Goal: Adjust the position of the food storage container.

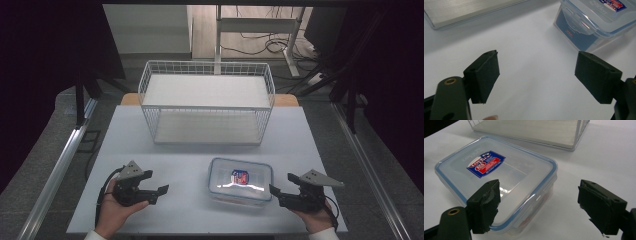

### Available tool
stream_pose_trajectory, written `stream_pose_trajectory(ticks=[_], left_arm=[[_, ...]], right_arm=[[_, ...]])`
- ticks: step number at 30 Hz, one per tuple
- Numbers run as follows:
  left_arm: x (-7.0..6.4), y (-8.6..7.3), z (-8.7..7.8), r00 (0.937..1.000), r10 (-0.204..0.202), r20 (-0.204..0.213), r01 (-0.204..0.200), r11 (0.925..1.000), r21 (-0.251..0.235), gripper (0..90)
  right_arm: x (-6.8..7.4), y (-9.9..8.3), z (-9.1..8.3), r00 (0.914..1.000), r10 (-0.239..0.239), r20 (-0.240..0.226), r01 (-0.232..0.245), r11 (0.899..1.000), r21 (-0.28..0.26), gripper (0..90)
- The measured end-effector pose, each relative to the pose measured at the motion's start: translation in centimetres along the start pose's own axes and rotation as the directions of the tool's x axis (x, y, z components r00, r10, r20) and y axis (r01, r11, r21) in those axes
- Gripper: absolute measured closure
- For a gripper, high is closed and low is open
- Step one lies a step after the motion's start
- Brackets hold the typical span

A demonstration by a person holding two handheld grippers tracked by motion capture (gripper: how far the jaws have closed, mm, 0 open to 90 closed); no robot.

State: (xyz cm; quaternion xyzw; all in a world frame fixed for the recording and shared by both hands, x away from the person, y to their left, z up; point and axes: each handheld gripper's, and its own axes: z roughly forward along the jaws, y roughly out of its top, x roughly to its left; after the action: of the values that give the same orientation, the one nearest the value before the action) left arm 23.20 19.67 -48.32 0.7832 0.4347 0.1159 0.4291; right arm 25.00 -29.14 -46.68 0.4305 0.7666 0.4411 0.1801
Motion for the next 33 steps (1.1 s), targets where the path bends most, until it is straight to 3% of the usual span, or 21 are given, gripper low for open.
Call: stream_pose_trajectory(ticks=[22,27,33], left_arm=[[0.0,-0.1,-0.3,0.9998,-0.001,-0.020,0.002,1.0000,0.002,19.7],[0.0,-0.2,-0.2,0.9994,-0.006,-0.033,0.006,0.9999,0.009,20.2],[0.2,-0.2,-0.1,0.9989,-0.008,-0.047,0.009,0.9995,0.030,20.4]], right_arm=[[-0.7,0.5,-0.1,0.9997,0.015,0.018,-0.016,0.999,0.046,18.2],[-0.9,1.6,0.1,0.9985,-0.002,0.054,-0.004,0.995,0.104,18.9],[-1.6,3.6,0.4,0.9944,0.055,0.090,-0.066,0.991,0.118,26.9]])
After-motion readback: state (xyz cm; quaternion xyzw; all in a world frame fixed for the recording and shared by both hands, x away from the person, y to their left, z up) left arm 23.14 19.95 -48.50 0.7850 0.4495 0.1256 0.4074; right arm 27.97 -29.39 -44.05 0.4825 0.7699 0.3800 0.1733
